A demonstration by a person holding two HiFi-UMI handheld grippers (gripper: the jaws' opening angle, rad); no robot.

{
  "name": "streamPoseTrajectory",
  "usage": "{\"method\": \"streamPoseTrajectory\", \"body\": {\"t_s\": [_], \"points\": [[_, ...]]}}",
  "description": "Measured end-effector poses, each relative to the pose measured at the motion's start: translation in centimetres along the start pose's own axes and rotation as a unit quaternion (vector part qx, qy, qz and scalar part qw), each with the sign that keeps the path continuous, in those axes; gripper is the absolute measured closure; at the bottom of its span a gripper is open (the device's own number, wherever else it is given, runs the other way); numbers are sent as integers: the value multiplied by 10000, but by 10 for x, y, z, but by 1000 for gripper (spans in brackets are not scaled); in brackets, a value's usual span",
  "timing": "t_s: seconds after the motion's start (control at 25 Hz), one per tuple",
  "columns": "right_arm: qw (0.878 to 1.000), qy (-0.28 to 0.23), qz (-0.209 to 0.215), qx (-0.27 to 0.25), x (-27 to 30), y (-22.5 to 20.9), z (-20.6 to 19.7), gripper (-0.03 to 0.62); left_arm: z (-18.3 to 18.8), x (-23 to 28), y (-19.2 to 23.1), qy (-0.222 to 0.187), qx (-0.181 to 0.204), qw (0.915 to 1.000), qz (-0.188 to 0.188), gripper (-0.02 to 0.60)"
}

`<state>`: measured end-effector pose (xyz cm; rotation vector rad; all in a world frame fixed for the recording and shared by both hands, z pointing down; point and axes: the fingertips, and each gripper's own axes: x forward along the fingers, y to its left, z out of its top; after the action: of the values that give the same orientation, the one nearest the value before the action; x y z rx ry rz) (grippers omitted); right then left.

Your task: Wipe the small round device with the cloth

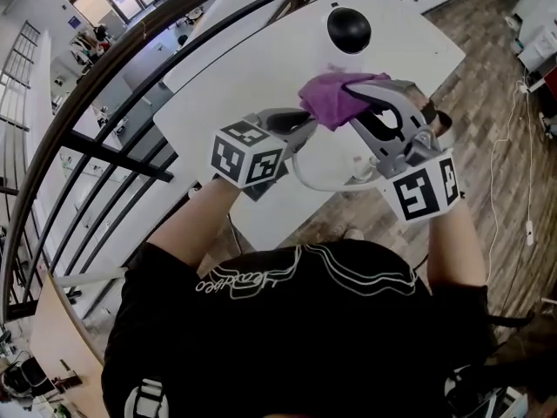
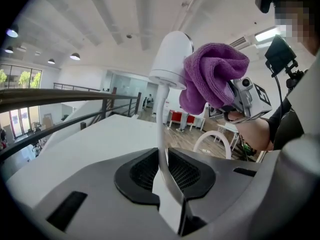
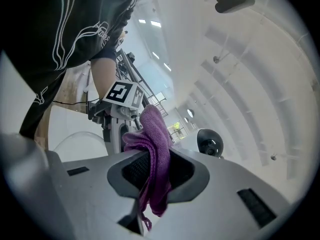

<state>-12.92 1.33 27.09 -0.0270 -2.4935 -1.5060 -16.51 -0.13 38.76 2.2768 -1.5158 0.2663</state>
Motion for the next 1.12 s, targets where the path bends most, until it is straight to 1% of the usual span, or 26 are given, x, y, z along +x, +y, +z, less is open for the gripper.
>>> {"method": "streamPoseTrajectory", "body": {"t_s": [0.12,0.24,0.32,0.4,0.6,0.68,0.76,0.88,0.96,1.0,1.12], "points": [[9998,-50,146,112,-6,7,1,528,1,-1,-3,-46,-33,10000,12,520],[9980,-382,250,426,-17,10,10,528,-1,-1,-7,15,43,10000,52,520],[9967,-577,237,527,-24,6,15,527,0,0,-7,48,67,9999,82,520],[9961,-643,178,575,-33,4,14,527,1,1,-8,80,62,9999,126,520],[9897,-878,76,1126,-48,0,7,528,0,1,-8,211,141,9994,255,520],[9904,-843,70,1094,-48,0,3,527,-1,1,-6,235,149,9993,243,520],[9907,-796,-39,1102,-48,-5,0,528,-2,2,-5,247,177,9993,201,520],[9881,-614,-290,1380,-49,-11,-4,528,-3,2,-2,316,336,9989,105,518],[9841,-445,-417,1669,-49,-13,-4,528,-3,3,-2,327,458,9984,-62,515],[9813,-380,-511,1816,-49,-15,-2,528,-2,3,-1,310,446,9984,-180,514],[9744,-168,-962,2026,-40,-28,9,528,-1,-3,3,290,225,9981,-502,512]]}}
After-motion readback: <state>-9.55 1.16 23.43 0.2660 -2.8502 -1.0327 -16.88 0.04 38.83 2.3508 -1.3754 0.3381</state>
